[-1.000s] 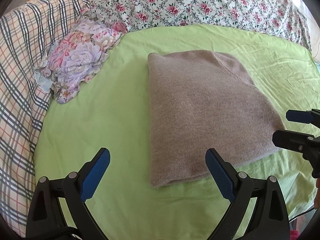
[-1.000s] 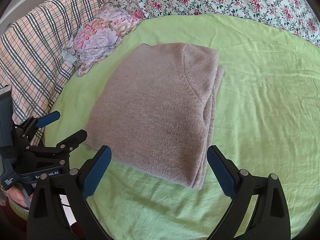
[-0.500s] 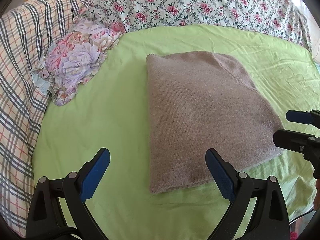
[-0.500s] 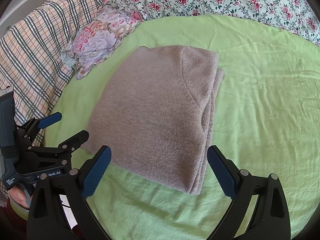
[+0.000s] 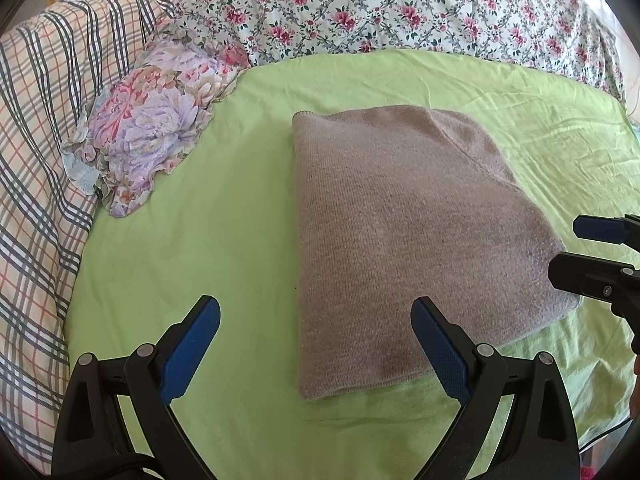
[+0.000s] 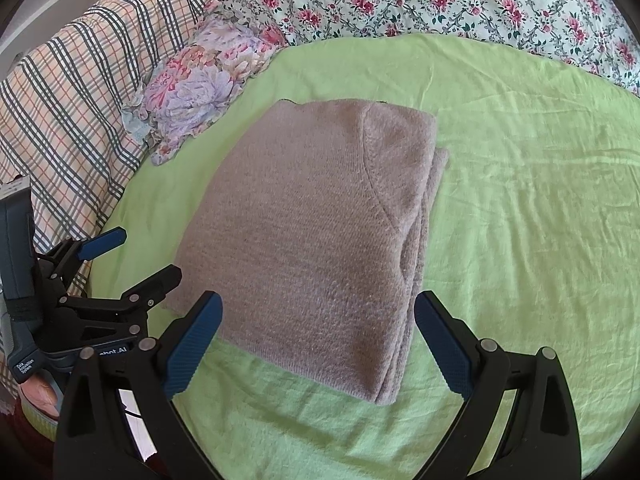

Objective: Fold small clothes

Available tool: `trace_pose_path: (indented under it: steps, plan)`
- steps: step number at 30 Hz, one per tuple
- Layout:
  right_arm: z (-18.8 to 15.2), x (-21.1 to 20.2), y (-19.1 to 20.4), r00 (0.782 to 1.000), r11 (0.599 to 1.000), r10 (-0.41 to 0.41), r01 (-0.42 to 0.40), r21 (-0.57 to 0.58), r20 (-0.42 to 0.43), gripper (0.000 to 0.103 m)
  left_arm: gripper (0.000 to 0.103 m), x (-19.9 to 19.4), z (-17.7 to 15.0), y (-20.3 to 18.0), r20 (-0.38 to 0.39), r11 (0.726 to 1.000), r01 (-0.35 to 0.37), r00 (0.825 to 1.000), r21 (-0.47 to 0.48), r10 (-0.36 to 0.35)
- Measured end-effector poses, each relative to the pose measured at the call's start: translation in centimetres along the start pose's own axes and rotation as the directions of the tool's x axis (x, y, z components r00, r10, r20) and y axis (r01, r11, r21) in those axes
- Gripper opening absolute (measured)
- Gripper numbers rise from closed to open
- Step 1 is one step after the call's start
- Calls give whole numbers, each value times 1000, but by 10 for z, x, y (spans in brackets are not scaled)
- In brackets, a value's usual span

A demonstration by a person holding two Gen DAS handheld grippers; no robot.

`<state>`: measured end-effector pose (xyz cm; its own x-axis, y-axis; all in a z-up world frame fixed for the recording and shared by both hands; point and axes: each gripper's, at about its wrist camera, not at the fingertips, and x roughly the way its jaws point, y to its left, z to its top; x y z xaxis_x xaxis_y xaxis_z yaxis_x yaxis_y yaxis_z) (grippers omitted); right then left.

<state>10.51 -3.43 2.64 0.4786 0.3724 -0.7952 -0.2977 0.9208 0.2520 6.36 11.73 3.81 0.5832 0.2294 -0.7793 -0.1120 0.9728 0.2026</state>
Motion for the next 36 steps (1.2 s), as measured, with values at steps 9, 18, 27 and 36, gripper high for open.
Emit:
trace_pose_path:
  steps: [9,18,27,36]
  plan:
    - [7,3,-3,1000,1000,2,-2,5,-5,97,97,5,6,3,-5,1000,10,1000,-3,-10]
    - [8,6,-4,1000,1000,5,-5,14,-2,97,97,7,11,0,-3,1000,16,1000,-1,-16]
    - [12,8,-5,1000,1000,12,-12,27,1,97,97,11,15,1,-8,1000,26,1000,-4,-26]
    - [13,7,-3,1000,999,7,-7,36,10,97,97,15,19,1,-10,999,36,999,-13,-36]
